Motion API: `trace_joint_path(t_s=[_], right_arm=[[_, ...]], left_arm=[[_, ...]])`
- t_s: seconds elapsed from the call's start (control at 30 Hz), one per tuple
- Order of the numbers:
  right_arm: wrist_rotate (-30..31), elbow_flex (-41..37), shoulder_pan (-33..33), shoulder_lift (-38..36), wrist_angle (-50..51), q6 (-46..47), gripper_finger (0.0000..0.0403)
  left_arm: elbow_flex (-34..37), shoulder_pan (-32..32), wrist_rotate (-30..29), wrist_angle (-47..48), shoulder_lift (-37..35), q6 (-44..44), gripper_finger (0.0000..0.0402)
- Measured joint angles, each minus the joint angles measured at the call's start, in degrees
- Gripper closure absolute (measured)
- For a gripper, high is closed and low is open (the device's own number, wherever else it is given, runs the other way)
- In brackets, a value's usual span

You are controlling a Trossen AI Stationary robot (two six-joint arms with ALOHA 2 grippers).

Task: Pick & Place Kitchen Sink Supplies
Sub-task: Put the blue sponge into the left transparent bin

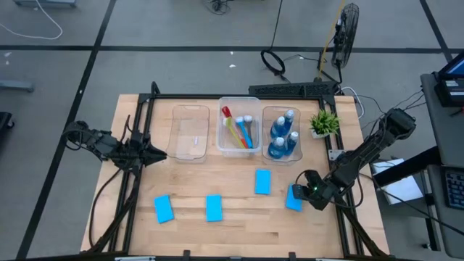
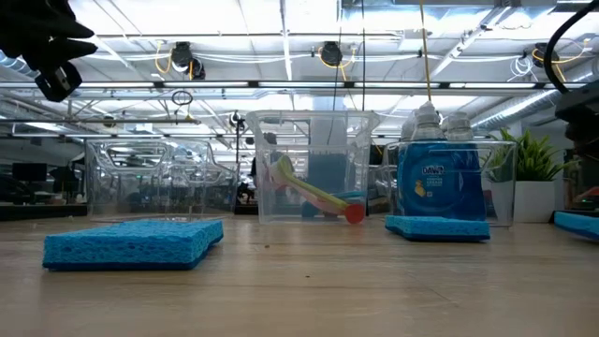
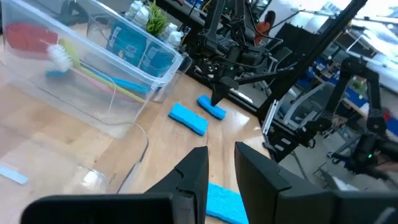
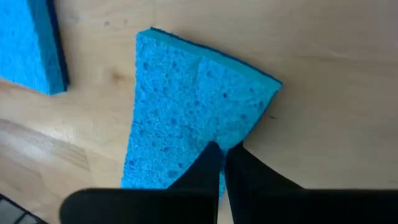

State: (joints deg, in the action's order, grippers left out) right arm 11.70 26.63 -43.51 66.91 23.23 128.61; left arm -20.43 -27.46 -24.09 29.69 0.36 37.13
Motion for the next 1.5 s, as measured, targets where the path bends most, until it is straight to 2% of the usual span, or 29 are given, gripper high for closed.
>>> trace_joint_path(t_s=[0.17, 0.33, 0.77, 1.23, 1.5], right_arm=[[-0.46, -0.11, 0.00, 0.05, -4.15, -5.23, 0.0402], [-0.81, -0.13, -0.07, 0.08, -12.62, -12.99, 0.0402], [9.21, -0.02, 0.00, -0.01, -43.71, -44.39, 0.0403], [9.07, 0.00, 0.07, -0.01, -70.14, -78.41, 0.0403], [8.78, 0.04, 3.46, -0.03, -73.93, -89.03, 0.0403]], left_arm=[[0.00, 0.00, 0.03, -2.79, 0.00, 4.21, 0.0321], [0.00, -0.01, 0.07, -8.47, 0.00, 4.11, 0.0321], [0.00, 0.00, 0.08, -14.18, 1.33, 3.28, 0.0321], [0.01, 0.00, 0.03, -26.16, 16.09, 3.58, 0.0321], [0.02, 0.00, 0.01, -34.60, 23.98, 3.66, 0.0321]])
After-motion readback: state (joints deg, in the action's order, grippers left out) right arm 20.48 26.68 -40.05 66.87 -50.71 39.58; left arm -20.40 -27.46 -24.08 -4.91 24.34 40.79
